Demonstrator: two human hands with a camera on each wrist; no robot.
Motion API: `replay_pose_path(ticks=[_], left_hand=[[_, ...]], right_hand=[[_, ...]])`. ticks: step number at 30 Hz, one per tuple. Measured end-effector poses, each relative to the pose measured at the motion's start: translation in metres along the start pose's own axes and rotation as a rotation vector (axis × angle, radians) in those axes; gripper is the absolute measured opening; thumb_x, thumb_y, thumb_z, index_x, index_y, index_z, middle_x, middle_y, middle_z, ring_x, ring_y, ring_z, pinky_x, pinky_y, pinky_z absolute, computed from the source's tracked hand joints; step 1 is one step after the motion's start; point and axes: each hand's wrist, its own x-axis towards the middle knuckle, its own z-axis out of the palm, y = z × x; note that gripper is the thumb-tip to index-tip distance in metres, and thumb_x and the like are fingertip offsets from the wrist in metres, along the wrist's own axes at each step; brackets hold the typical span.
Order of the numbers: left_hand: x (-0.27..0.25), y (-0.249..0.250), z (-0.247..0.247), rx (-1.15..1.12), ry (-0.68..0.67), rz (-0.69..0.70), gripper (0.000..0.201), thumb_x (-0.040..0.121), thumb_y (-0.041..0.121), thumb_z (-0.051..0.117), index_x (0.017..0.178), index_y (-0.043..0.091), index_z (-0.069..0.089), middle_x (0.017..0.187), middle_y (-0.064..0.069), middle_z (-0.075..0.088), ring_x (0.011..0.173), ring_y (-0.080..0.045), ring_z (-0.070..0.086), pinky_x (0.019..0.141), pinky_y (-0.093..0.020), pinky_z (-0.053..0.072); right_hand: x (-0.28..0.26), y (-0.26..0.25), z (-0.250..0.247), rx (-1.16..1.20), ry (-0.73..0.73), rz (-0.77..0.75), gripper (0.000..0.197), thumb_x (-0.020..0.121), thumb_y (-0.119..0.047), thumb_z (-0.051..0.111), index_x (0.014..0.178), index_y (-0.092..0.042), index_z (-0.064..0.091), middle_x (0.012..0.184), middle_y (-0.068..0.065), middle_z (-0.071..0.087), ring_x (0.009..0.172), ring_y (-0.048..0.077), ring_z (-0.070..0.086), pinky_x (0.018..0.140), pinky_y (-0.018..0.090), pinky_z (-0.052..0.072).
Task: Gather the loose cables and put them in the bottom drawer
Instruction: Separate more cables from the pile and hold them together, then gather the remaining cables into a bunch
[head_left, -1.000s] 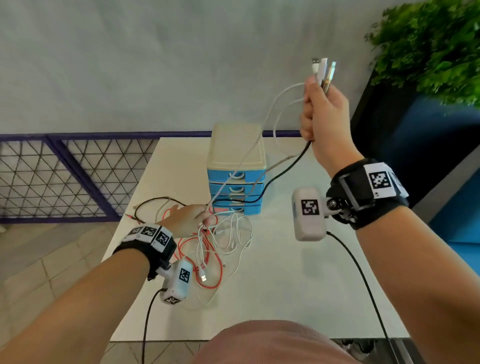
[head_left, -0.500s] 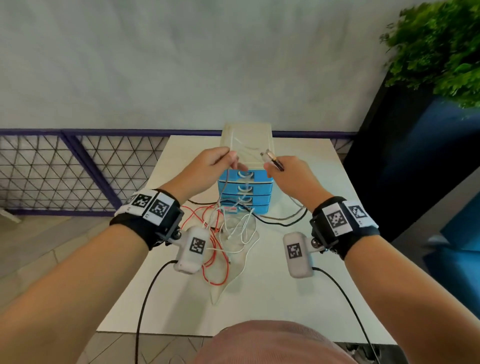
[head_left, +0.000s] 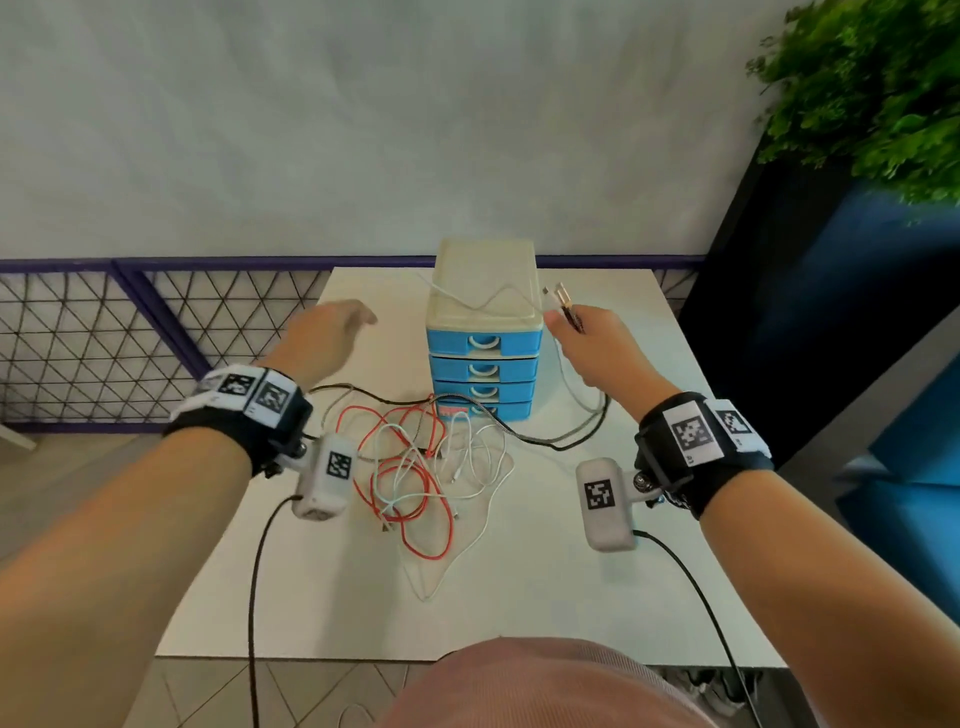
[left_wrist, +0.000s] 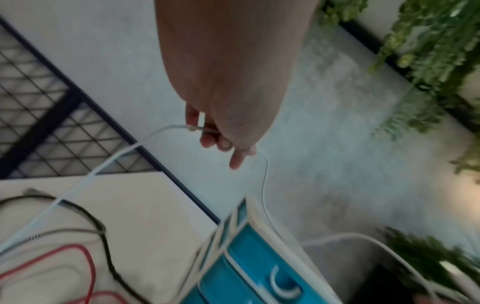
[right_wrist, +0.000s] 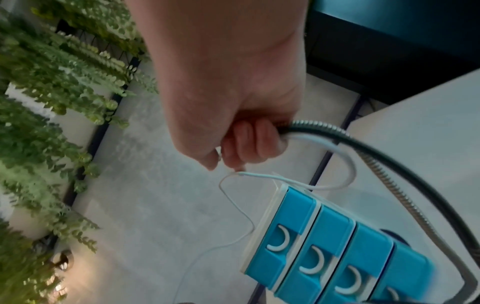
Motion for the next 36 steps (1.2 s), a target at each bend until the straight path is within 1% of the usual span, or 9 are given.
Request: replay_pose_path(ticks=[3,7,12,16,19,22,28,32,36], left_hand=[[0.022,-0.026,-0.012,0.215,0.095,-0.093,0.034,0.099,0.02,0.04,0.131,0.016,0.052,0.13,-0.017,0.051,0.121,-0.037,0.047,0.105,-0.053,0.032],[0.014,-0.016,-0.005,0.198,0.014,0.08,0.033,0.09,0.023,0.058,0.122,0.019,0.055,0.122,-0.01,0.052,0.115,-0.029,0.051,0.098,-0.041,0.039],[-0.042,0.022,0.047,0.147,-0.803,0.392,0.022,0.078,0.03,0.073,0.099,0.026,0.07,0.096,0.011,0.064,0.089,-0.005,0.057,0.08,-0.022,0.043],[-0.076,0.018,0.092,0.393,-1.052,0.448,0.037,0.077,0.03,0.072,0.112,0.022,0.064,0.111,0.002,0.057,0.102,-0.015,0.051,0.082,-0.027,0.039],[-0.085,0.017,0.103,0.408,-1.017,0.416,0.015,0.086,0.027,0.06,0.098,0.018,0.063,0.081,0.01,0.055,0.085,-0.014,0.054,0.075,-0.03,0.042],[-0.075,0.03,0.095,0.21,-0.858,0.404,0.009,0.092,0.025,0.053,0.091,0.017,0.059,0.079,0.01,0.055,0.075,-0.007,0.053,0.068,-0.018,0.04],[-0.044,0.083,0.051,-0.405,-0.226,0.289,0.013,0.094,0.024,0.055,0.084,0.016,0.059,0.075,0.004,0.062,0.051,0.004,0.049,0.048,-0.012,0.04],[-0.036,0.093,0.032,-0.654,-0.236,0.14,0.025,0.095,0.031,0.054,0.073,0.019,0.058,0.057,0.003,0.046,0.038,-0.006,0.038,0.039,-0.016,0.033],[-0.036,0.07,0.029,-0.846,-0.306,-0.049,0.041,0.094,0.047,0.046,0.068,0.015,0.046,0.054,0.001,0.035,0.04,-0.011,0.031,0.037,-0.02,0.031]], right_hand=[[-0.005,-0.009,-0.004,0.412,-0.017,0.073,0.026,0.101,-0.027,0.04,0.106,-0.011,0.059,0.063,-0.002,0.037,0.05,0.011,0.032,0.047,0.025,0.032],[-0.009,-0.014,-0.001,0.503,-0.029,0.049,0.025,0.102,-0.018,0.033,0.106,-0.01,0.057,0.059,-0.003,0.035,0.047,0.008,0.031,0.047,0.023,0.029],[-0.015,-0.011,0.004,0.494,-0.092,0.072,0.024,0.103,-0.015,0.031,0.092,-0.011,0.052,0.06,0.0,0.036,0.047,0.009,0.033,0.047,0.021,0.031],[-0.017,-0.007,0.01,0.477,-0.129,0.092,0.025,0.103,-0.017,0.032,0.086,-0.012,0.05,0.061,0.001,0.041,0.048,0.011,0.037,0.048,0.023,0.034],[-0.02,-0.006,0.016,0.442,-0.195,0.092,0.023,0.102,-0.015,0.031,0.087,-0.011,0.048,0.063,0.004,0.051,0.049,0.015,0.046,0.046,0.023,0.038],[-0.024,-0.005,0.027,0.402,-0.311,0.116,0.023,0.103,-0.016,0.031,0.088,-0.009,0.047,0.072,0.008,0.062,0.057,0.018,0.061,0.048,0.021,0.046],[-0.032,-0.011,0.05,0.334,-0.447,0.078,0.029,0.104,-0.018,0.031,0.086,-0.01,0.052,0.066,0.008,0.061,0.052,0.016,0.062,0.062,0.029,0.047],[-0.024,-0.025,0.035,0.317,-0.349,0.082,0.032,0.102,-0.021,0.036,0.077,-0.013,0.054,0.055,-0.001,0.034,0.042,0.012,0.031,0.044,0.024,0.029],[-0.002,-0.025,0.004,0.315,-0.065,0.066,0.03,0.101,-0.021,0.036,0.074,-0.019,0.05,0.061,-0.002,0.039,0.049,0.011,0.034,0.043,0.024,0.032]])
